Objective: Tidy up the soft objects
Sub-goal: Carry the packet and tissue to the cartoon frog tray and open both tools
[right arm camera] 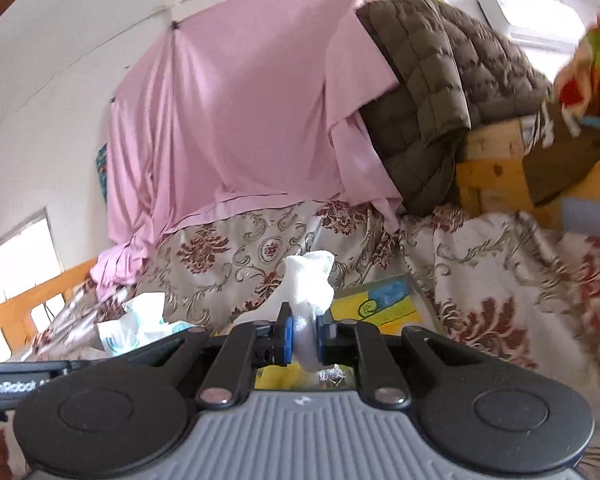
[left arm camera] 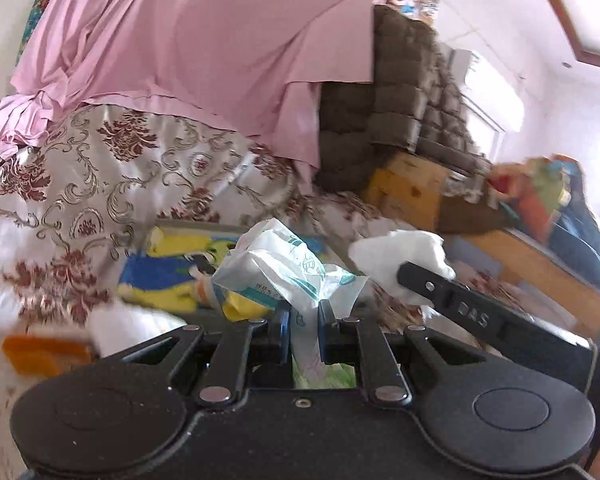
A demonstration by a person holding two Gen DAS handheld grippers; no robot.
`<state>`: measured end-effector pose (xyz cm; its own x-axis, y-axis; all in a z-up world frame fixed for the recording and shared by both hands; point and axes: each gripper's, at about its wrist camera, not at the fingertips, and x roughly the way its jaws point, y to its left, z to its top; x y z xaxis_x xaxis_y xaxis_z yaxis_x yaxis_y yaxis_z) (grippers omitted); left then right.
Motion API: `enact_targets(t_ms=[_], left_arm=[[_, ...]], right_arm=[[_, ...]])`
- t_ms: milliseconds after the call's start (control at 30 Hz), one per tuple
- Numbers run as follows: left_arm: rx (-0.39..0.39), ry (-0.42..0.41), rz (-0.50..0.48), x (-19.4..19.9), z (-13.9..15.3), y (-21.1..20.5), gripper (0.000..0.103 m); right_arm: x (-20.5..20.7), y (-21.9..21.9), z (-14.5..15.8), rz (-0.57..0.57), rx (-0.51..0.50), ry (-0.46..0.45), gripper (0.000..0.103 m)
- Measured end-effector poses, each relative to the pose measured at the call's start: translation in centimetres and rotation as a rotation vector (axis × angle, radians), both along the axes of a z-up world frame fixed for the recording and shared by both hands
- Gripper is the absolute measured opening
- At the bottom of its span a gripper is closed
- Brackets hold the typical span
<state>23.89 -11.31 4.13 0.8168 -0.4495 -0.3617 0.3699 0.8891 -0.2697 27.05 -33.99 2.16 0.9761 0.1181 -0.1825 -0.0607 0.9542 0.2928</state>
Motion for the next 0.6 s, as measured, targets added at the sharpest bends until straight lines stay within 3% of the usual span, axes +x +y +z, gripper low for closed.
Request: enact_targets(t_ms=[167, 333, 600], left_arm=[[0.048, 0.007, 0.007, 6.7, 0.1, -1.0, 0.015], [0.044, 0.047, -0.011, 11.9, -0.7, -2.1, 0.015], [0.033, 0.143, 0.008, 16.6, -2.8, -3.6, 0.015]], right_arm=[[4.3, -1.7, -2.1, -0.005, 0.057, 0.020, 0.012], [7.2, -4.0, -4.0, -0.019, 0.152, 0.058, 0.012], [9.8, -5.8, -5.2, -0.016, 0.214, 0.117, 0.013]])
